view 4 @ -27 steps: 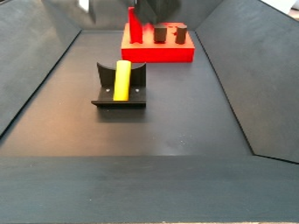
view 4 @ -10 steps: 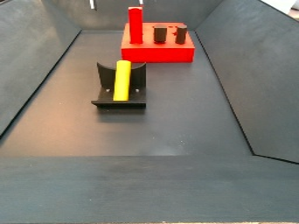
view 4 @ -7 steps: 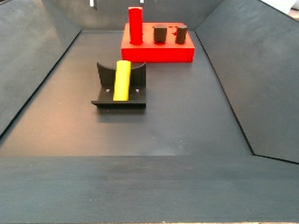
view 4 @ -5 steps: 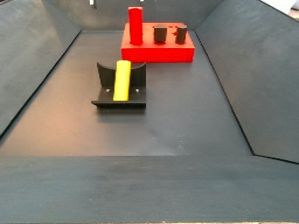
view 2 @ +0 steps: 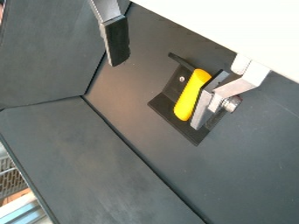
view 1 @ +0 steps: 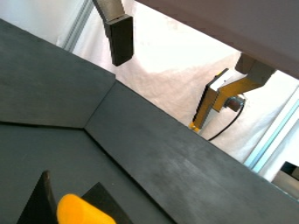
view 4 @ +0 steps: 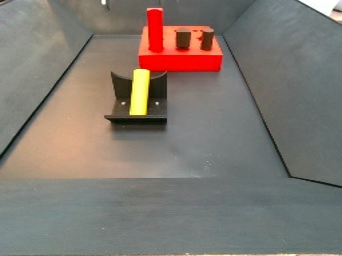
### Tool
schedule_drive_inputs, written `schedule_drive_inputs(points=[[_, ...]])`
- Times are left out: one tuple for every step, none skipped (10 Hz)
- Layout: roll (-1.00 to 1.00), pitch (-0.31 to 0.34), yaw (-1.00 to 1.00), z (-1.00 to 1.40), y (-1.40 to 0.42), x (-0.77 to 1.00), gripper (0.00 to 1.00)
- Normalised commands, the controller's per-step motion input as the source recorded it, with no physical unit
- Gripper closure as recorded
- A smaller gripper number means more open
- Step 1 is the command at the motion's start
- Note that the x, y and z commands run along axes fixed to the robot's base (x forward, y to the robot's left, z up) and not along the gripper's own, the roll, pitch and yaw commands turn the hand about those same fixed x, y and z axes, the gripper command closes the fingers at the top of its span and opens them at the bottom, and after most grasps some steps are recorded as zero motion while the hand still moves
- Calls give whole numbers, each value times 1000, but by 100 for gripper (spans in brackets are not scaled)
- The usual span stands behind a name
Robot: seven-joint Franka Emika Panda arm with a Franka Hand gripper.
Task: Pick up the oval object. Move up. Place the oval object on the fixture. Regrasp the oval object. Move to above the board. Insert the oval object.
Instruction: Regrasp the oval object.
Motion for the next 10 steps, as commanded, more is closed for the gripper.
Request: schedule_drive_inputs(points=[[97, 32, 232, -1000, 74, 30, 0], [81, -23, 200, -1000, 69, 48, 0], [74, -67, 173, -1000, 64, 57, 0], [72, -106, 139, -1000, 60, 65, 0], [73, -136, 108, -1000, 57, 71, 0], [77, -152, 57, -1000, 56, 78, 0], [82, -151, 19, -1000, 49, 87, 0], [83, -138, -18, -1000, 41, 93, 0], [82, -109, -50, -1000, 39, 102, 0], [81, -81, -66, -885, 28, 96, 0]])
